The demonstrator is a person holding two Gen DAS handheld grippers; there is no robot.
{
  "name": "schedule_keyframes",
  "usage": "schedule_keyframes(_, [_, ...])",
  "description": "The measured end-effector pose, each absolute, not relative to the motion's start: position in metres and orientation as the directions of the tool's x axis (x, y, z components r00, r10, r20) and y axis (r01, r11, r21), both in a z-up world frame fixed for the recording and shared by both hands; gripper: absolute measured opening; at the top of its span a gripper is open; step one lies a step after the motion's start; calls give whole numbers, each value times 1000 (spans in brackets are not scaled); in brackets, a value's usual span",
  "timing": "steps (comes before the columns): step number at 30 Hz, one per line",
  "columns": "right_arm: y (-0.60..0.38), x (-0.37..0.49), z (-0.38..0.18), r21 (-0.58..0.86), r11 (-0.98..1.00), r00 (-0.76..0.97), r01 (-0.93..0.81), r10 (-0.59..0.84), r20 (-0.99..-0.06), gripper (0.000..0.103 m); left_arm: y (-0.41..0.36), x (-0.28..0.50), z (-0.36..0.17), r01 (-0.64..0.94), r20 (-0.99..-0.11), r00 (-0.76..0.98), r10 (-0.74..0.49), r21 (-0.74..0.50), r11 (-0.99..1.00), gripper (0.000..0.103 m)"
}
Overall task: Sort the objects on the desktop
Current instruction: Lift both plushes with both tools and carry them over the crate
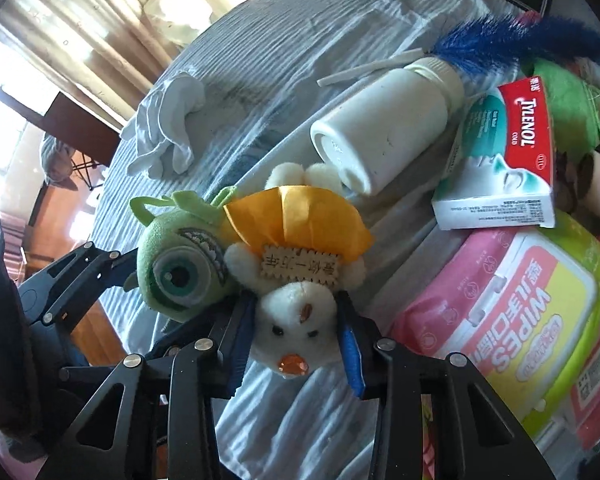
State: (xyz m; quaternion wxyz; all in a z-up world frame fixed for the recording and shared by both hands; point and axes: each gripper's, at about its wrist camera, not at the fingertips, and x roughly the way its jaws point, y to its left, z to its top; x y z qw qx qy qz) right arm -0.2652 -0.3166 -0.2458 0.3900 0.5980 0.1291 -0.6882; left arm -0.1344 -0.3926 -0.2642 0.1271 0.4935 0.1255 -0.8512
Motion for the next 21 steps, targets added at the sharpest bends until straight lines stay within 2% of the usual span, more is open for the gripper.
schedule_keyframes(11, [-240,-281,-159,225,-738,-241,636,-467,-851,38,-376,-142,-184,306,-761,-631,-151,-64,-950,55])
schedule_keyframes(21, [-107,-263,-87,126,-882,-525,453,-379,-762,38,-295,-176,-128,140,-659,-748,-77,-43,-989,55])
